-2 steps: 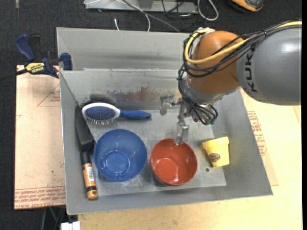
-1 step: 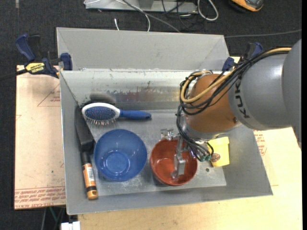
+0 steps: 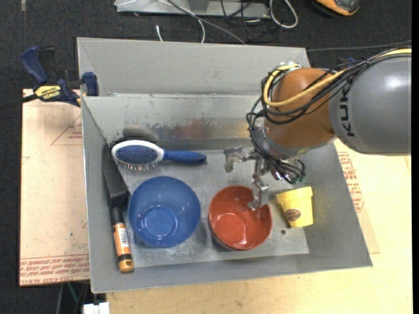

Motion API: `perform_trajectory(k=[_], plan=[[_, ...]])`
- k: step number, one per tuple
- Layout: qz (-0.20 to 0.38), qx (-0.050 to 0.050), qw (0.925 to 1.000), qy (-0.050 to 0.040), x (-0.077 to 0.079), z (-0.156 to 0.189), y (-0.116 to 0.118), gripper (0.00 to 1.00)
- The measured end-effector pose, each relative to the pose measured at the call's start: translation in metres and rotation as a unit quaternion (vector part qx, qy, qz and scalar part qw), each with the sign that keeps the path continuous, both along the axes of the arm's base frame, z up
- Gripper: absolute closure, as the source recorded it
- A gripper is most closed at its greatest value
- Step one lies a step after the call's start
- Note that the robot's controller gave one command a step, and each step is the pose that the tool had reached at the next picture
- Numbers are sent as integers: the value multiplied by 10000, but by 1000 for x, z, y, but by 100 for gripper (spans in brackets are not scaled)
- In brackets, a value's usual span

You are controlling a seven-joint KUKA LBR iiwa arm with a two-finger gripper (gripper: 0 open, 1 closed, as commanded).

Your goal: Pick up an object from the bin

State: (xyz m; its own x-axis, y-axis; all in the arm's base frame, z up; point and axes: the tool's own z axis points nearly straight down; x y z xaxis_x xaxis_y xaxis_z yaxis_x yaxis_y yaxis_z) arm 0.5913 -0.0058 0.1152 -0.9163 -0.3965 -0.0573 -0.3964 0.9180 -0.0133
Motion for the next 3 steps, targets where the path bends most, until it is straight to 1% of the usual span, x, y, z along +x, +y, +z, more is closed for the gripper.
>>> perform_trajectory(k=[1,2,3], plan=[[-1075,49,9940,180,-38,-44,19,0],[-133,11,9999,-6,-3,-25,17,100],[-134,12,9999,-7,-3,-25,17,100]])
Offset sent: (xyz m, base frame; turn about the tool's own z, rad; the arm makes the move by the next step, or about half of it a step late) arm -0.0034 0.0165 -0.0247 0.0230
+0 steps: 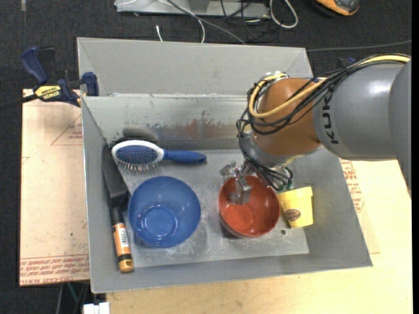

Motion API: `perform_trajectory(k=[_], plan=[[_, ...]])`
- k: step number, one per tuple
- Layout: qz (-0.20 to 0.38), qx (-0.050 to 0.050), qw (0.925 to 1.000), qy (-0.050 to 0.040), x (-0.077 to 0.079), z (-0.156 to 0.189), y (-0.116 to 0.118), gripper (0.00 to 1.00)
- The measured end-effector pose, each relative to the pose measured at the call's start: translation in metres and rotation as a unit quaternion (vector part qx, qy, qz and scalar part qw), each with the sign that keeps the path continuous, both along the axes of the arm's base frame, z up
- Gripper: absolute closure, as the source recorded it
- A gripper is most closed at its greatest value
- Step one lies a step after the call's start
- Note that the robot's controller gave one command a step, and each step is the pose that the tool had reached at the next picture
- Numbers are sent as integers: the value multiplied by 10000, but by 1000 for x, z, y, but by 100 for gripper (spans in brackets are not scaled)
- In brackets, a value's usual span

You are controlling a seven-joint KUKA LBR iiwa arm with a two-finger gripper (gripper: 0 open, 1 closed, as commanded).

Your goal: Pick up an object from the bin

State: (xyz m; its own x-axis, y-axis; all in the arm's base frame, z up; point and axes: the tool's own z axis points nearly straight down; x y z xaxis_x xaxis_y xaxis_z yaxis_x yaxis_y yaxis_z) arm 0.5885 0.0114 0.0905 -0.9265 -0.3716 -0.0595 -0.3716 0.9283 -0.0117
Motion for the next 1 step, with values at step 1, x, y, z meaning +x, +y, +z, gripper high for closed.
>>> perform_trajectory(k=[1], plan=[[17,-4,10000,64,-2,20,2,100]])
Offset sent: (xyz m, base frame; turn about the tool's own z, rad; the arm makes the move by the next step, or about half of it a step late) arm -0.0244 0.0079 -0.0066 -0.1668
